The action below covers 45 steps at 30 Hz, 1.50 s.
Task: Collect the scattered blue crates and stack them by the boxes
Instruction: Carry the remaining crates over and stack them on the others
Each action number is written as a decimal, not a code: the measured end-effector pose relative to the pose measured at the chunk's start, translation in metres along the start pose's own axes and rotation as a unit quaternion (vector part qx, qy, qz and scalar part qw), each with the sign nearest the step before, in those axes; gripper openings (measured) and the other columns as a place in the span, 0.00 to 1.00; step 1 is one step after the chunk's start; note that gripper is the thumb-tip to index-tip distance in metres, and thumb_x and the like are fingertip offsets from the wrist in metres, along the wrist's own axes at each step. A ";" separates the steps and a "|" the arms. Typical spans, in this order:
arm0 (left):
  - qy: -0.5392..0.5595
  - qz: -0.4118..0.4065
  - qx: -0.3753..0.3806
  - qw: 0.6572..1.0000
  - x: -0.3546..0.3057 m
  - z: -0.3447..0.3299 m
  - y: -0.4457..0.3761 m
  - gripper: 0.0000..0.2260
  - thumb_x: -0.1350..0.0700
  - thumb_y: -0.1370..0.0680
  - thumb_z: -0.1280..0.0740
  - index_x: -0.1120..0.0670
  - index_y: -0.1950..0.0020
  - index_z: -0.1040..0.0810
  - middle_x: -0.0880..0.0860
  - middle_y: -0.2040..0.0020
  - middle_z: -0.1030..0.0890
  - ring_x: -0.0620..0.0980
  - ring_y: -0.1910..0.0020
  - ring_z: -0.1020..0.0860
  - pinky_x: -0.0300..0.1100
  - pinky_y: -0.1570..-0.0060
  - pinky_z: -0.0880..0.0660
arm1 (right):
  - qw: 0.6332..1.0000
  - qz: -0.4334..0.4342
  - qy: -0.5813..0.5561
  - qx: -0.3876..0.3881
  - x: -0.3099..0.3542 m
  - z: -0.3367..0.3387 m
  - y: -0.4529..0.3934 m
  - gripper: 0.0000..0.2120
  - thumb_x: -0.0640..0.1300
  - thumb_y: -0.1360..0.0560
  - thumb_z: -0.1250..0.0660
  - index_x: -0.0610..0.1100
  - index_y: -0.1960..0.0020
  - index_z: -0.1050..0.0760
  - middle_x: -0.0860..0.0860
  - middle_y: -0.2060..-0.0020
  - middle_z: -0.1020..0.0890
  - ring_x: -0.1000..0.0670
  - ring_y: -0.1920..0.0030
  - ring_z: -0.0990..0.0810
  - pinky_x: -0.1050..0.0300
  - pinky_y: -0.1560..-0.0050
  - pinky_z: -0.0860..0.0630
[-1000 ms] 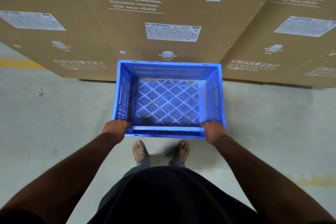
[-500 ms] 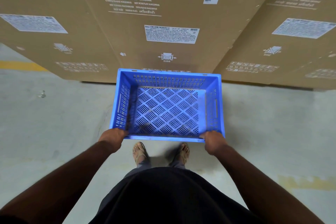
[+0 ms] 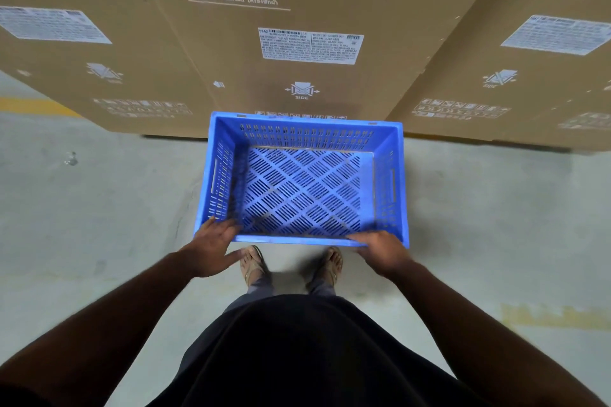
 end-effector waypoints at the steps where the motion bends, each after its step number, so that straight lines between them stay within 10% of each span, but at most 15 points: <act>1: 0.008 0.007 -0.018 1.000 -0.001 -0.002 0.000 0.38 0.29 0.22 0.57 0.52 0.28 0.26 0.54 0.30 0.24 0.55 0.29 0.28 0.53 0.25 0.40 | 1.000 0.025 0.005 -0.010 0.003 0.001 0.000 0.16 0.53 0.20 0.35 0.53 0.34 0.20 0.53 0.38 0.16 0.49 0.36 0.20 0.53 0.36 0.26; 5: 0.042 0.021 -0.050 0.998 -0.007 0.000 -0.005 0.43 0.28 0.24 0.66 0.50 0.35 0.22 0.52 0.35 0.22 0.55 0.35 0.26 0.52 0.33 0.34 | 0.985 0.147 0.048 -0.072 -0.003 -0.008 -0.001 0.20 0.52 0.18 0.43 0.45 0.34 0.20 0.48 0.40 0.15 0.44 0.42 0.16 0.46 0.39 0.21; 15: 0.030 0.031 -0.045 0.998 -0.007 0.006 -0.011 0.39 0.27 0.25 0.61 0.48 0.35 0.21 0.52 0.31 0.24 0.55 0.31 0.28 0.52 0.31 0.35 | 0.995 0.098 -0.030 -0.007 -0.006 0.002 -0.005 0.25 0.58 0.19 0.42 0.47 0.29 0.24 0.48 0.35 0.18 0.47 0.34 0.20 0.58 0.32 0.30; 24: 0.133 0.102 -0.163 0.972 -0.010 0.006 -0.001 0.50 0.30 0.26 0.38 0.56 0.17 0.58 0.54 0.16 0.56 0.53 0.18 0.61 0.52 0.21 0.53 | 0.975 -0.066 -0.035 -0.211 0.003 0.016 0.003 0.53 0.69 0.30 0.31 0.41 0.18 0.47 0.46 0.18 0.44 0.42 0.18 0.50 0.41 0.22 0.49; 29: 0.131 0.149 -0.145 0.969 0.000 0.002 -0.002 0.59 0.21 0.32 0.40 0.57 0.18 0.61 0.56 0.17 0.60 0.54 0.19 0.62 0.57 0.21 0.54 | 0.961 -0.216 -0.058 -0.165 -0.011 0.004 0.004 0.69 0.87 0.41 0.51 0.35 0.19 0.52 0.36 0.19 0.52 0.30 0.21 0.49 0.28 0.25 0.44; 45: 0.119 0.193 -0.109 0.968 0.002 0.013 -0.016 0.65 0.21 0.38 0.37 0.59 0.19 0.62 0.59 0.18 0.61 0.58 0.18 0.60 0.60 0.23 0.55 | 0.967 -0.237 -0.042 -0.083 -0.010 0.011 -0.014 0.79 0.90 0.57 0.49 0.47 0.18 0.64 0.41 0.21 0.69 0.32 0.21 0.66 0.33 0.23 0.56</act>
Point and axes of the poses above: each hand's wrist, its own y-axis away from the middle knuckle, its own z-axis out of the back of the hand, x = y × z, the point moved 4 cm from there along -y, towards the middle knuckle
